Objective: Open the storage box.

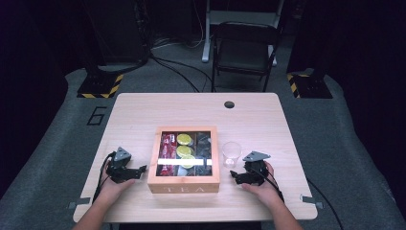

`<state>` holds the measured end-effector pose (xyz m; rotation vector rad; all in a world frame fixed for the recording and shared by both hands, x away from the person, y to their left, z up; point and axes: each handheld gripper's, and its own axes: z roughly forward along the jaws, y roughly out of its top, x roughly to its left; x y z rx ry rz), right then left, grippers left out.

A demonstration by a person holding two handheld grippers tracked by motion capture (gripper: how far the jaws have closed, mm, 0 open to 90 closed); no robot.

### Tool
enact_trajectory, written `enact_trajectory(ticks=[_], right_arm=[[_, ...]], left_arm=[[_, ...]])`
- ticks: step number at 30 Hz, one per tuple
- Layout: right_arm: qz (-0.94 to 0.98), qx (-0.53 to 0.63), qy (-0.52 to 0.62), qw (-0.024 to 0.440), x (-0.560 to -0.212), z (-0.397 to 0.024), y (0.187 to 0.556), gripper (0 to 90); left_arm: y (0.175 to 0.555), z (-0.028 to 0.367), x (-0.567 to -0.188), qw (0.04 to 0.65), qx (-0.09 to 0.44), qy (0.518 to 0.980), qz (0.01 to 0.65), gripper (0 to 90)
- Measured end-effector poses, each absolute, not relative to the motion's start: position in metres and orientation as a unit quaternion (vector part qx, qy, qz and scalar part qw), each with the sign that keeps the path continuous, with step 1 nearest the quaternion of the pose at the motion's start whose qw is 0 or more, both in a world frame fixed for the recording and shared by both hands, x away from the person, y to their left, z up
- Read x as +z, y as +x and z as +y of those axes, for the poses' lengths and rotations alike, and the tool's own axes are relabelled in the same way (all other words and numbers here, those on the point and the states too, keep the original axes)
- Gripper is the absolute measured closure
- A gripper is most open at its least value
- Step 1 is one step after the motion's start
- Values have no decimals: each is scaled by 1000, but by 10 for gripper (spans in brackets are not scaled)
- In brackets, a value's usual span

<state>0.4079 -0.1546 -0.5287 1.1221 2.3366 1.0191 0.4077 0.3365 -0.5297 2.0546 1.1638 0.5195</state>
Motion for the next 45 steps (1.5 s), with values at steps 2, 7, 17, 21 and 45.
enact_trajectory(ticks=[2,7,17,21,45], right_arm=[[826,360,396,177,-529,-155,408,135],[826,358,399,176,-528,-155,407,137],[825,360,399,176,-529,-154,406,148],[824,359,403,173,-527,-153,405,185],[809,359,429,182,-492,-159,395,481]], left_arm=[[408,337,-530,355,200,796,448,165],[409,337,-530,357,199,797,445,165],[409,337,-530,358,200,794,450,167],[409,337,-528,354,198,793,455,185],[397,334,-500,363,174,786,469,443]])
